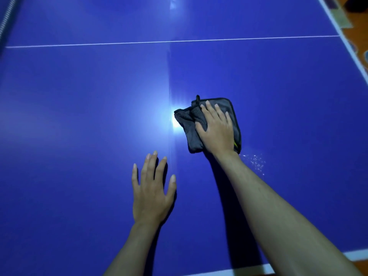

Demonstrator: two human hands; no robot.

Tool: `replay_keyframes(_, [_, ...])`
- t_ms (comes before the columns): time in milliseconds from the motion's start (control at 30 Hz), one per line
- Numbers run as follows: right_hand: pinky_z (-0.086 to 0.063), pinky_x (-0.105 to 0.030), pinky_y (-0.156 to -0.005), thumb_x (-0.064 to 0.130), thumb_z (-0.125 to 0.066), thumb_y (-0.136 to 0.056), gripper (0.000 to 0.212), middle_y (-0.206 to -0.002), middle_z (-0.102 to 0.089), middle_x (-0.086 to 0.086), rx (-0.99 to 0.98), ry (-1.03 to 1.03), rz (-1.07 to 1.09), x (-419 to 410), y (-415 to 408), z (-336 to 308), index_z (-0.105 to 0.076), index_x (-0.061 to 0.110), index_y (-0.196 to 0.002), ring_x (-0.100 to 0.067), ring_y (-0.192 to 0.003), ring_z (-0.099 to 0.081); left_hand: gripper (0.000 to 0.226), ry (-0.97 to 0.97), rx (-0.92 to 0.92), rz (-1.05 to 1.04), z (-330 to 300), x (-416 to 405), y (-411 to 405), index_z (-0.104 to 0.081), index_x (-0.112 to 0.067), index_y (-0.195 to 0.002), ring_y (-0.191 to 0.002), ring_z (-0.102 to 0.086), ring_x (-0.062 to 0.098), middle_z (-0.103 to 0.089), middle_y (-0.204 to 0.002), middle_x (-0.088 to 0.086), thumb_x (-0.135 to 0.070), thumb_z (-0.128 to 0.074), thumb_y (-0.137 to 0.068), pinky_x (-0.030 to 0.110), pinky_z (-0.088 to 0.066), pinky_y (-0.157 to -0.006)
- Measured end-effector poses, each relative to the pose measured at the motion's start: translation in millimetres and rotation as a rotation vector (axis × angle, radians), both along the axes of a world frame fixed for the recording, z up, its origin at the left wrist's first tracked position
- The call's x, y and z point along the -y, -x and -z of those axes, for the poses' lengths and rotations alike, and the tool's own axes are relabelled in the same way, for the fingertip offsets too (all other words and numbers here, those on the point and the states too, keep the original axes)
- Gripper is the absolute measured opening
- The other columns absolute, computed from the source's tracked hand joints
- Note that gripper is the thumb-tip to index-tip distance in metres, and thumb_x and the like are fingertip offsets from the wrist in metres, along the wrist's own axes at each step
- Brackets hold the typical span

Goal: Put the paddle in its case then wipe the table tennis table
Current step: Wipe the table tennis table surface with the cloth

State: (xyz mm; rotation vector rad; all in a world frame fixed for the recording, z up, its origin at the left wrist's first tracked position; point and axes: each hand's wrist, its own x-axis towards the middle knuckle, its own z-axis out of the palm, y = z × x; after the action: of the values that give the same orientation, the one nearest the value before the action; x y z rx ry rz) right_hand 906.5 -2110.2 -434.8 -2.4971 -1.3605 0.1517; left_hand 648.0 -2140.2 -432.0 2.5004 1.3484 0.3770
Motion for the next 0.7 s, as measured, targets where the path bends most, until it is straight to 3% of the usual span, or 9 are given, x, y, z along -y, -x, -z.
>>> replay_keyframes(100, [-0.018, -0.049, -0.129, 0.054, -0.038, -0.1, 0.065, -0.169, -0.032, 0.007, -0.006, -0.013, 0.034, 44.4, 18.5, 0.9, -0.043, 0.025, -0.158, -0.018, -0.158, -0.024, 0.054, -0.026, 0.039, 0.012, -0.5, 0.9, 2.3, -0.043, -0.021, -0.152, -0.157, -0.018, 0.014, -0.027, -0.167, -0.003, -0.043, -0.04, -0.103, 0.056, -0.012, -0.126])
replay_keyframes(267, [-0.02, -0.051, -0.128, 0.057, -0.033, -0.1, 0.068, -0.17, -0.03, 0.006, 0.002, 0.002, 0.045, 142.3, 57.2, 3.2, -0.039, 0.025, -0.16, -0.018, -0.159, -0.022, 0.049, -0.197, -0.107, 0.007, -0.6, 7.7, -0.8, -0.048, -0.018, -0.149, -0.153, -0.03, 0.023, -0.038, -0.163, 0.004, -0.039, -0.035, -0.107, 0.058, -0.018, -0.124])
replay_keyframes(567, [-0.027, -0.05, -0.126, 0.059, -0.035, -0.103, 0.07, -0.172, -0.023, 0.007, 0.004, 0.06, 0.021, 320.7, 126.4, 8.1, -0.028, 0.025, -0.165, -0.018, -0.159, -0.019, 0.048, 0.02, 0.08, -0.199, -39.9, 99.2, -25.2, -0.047, -0.022, -0.146, -0.152, -0.03, 0.022, -0.039, -0.16, 0.003, -0.042, -0.03, -0.105, 0.052, -0.017, -0.125])
replay_keyframes(700, [-0.025, -0.048, -0.123, 0.057, -0.033, -0.102, 0.071, -0.172, -0.023, 0.006, 0.028, 0.109, 0.044, 340.8, 139.7, 6.1, -0.029, 0.025, -0.164, -0.02, -0.159, -0.022, 0.044, 0.088, 0.132, -0.212, -42.7, 114.5, -30.3, -0.047, -0.022, -0.145, -0.151, -0.03, 0.021, -0.039, -0.16, 0.002, -0.038, -0.032, -0.108, 0.05, -0.015, -0.125])
